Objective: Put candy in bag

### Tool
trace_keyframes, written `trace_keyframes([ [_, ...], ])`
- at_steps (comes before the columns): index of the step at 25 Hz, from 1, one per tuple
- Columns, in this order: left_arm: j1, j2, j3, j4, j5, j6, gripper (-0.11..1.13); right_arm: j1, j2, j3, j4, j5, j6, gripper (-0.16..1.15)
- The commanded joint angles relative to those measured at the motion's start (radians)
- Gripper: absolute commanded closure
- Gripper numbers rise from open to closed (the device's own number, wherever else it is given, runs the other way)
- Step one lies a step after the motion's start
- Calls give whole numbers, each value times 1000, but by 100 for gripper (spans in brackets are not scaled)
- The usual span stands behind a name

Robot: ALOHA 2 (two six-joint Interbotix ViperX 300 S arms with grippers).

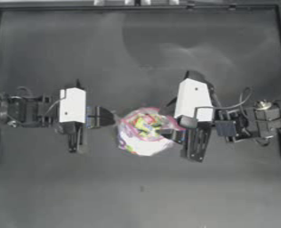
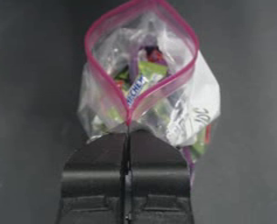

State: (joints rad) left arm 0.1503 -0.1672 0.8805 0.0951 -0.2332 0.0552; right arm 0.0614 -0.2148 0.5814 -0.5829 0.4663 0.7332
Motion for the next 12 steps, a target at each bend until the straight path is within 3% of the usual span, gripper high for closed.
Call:
trace_keyframes([
  [1,-5,-40,-3,-3,12,-2,98,2,-28,-11,-5,-3,-2,18],
  [12,-5,-31,5,-3,25,0,97,2,-28,-11,-5,-3,0,18],
])
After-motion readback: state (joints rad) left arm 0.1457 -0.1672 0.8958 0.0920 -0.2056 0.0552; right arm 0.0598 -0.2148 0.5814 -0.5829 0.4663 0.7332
